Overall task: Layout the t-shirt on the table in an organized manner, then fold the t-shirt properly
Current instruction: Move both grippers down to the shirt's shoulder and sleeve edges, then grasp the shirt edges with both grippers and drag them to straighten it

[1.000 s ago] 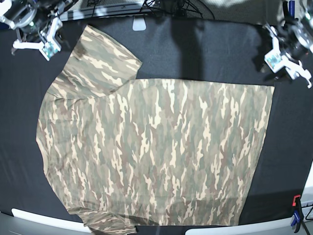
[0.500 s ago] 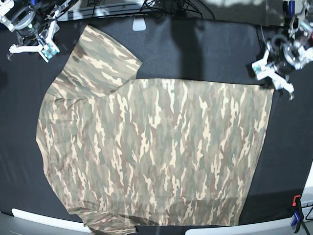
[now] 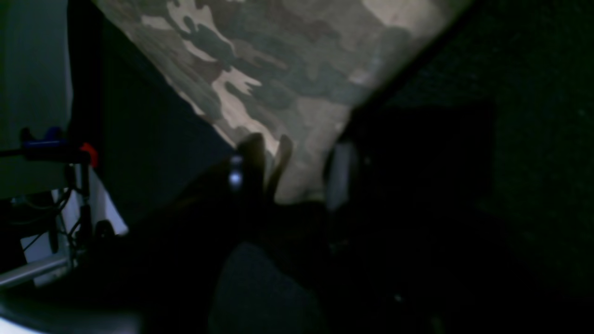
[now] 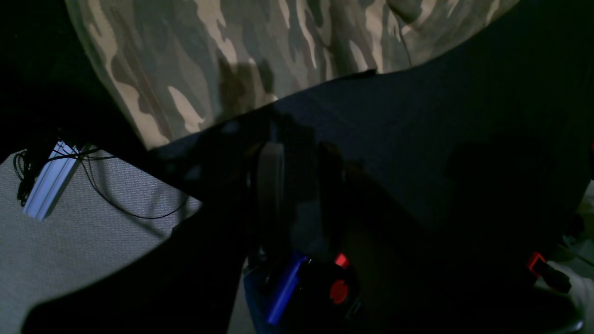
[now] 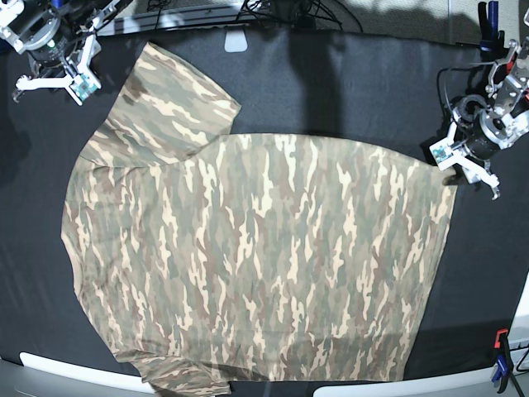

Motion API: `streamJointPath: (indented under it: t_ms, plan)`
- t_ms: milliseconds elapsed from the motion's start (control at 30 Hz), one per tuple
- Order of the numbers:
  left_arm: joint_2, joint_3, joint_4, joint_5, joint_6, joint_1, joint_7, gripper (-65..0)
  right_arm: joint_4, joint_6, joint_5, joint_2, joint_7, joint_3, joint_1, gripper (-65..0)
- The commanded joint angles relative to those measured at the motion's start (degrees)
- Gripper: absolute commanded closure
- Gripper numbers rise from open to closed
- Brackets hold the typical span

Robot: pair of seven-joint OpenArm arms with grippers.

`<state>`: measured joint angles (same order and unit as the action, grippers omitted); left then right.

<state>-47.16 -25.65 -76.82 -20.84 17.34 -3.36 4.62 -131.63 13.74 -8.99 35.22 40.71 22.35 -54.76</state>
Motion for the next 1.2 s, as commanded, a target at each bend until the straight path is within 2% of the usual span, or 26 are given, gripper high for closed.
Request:
streamJointPath:
  t_ms: [0,67,200,267,333,367,433,567,633,800,867,967,1167]
  plan:
    - [-0.96,-0.02,0.35,-0.79,1.09,-0.2,2.54,-11.8,-0.9,-0.26,0.31,0.63,-1.07,0.52,-0.31,-13.6]
    - [-0.94,-0.02,0.33,-0.72,1.09,-0.48,2.14,0.0,-0.9,-0.26,2.21,0.66,-2.8,0.52,-0.31,-17.4]
    - [-0.96,-0.02,0.33,-0.57,1.09,-0.61,0.59,0.0,-0.85,-0.04,4.39,0.72,-8.15,0.5,-0.28,-28.7]
    - [-0.98,-0.02,0.33,-0.57,1.09,-0.59,-1.07,0.0,-0.83,3.61,4.63,1.18,-10.43,0.5,-0.13,-28.9]
    - [-1.01,-0.02,0.33,-0.59,1.09,-0.59,-3.23,0.0,-0.59,7.69,7.43,1.95,-13.9,0.37,0.2,-28.9]
    - [-1.01,-0.02,0.33,-0.61,1.11,-0.59,-4.33,0.0,-0.33,8.59,9.57,2.14,-15.8,0.09,0.66,-28.9]
    - [-1.01,-0.02,0.33,-1.99,1.09,-0.59,-6.32,0.0,0.48,8.94,14.95,2.25,-18.51,-0.9,1.99,-28.8]
    - [-1.01,-0.02,0.33,-2.29,1.11,-0.59,-6.38,0.0,3.96,8.9,25.42,3.17,-19.65,-5.03,3.67,-28.8]
    - [-0.98,-0.02,0.33,-2.27,1.11,-0.59,-5.84,0.0,6.67,8.2,31.74,4.31,-20.46,-8.22,3.67,-28.6]
    - [-0.98,-0.02,0.33,-2.27,1.09,-0.59,-5.73,0.0,12.24,-0.44,44.5,7.37,-20.09,-16.57,3.91,-28.6]
    - [-0.96,-0.02,0.33,-2.27,1.09,-0.59,-5.73,0.0,14.49,-1.46,48.24,7.65,-19.74,-18.99,5.35,-28.6]
    - [-0.96,-0.02,0.33,-2.27,1.09,-0.59,-5.75,0.0,17.9,-2.95,48.5,7.48,-19.71,-21.94,9.11,-28.6]
    - [-0.96,-0.02,0.33,-2.27,1.09,-0.44,-5.75,0.0,23.54,-3.04,49.55,7.54,-19.47,-28.79,16.31,-28.6]
